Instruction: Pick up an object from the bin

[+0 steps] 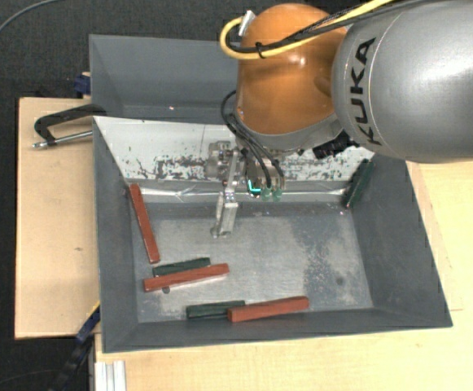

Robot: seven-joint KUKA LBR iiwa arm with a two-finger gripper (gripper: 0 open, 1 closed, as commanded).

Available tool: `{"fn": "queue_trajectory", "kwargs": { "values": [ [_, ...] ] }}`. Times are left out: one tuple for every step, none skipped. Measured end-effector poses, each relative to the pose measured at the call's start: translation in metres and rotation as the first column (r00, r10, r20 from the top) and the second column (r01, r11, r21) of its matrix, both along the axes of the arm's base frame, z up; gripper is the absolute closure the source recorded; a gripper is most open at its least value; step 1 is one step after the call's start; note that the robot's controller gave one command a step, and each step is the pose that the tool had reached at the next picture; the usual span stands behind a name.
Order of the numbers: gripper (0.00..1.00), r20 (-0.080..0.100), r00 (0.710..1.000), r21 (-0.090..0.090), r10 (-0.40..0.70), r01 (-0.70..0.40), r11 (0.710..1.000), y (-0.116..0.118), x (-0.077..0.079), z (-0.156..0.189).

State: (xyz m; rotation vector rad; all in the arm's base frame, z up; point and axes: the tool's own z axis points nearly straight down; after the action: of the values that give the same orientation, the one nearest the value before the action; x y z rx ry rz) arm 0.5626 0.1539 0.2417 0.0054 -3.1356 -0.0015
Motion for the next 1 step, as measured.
{"fn": "queue_trajectory", "kwargs": {
  "values": [
    [0.00, 0.000, 0.974, 0.000, 0.228, -0.228, 0.974, 0.0592, -0.0253, -0.1357]
  ]
}}
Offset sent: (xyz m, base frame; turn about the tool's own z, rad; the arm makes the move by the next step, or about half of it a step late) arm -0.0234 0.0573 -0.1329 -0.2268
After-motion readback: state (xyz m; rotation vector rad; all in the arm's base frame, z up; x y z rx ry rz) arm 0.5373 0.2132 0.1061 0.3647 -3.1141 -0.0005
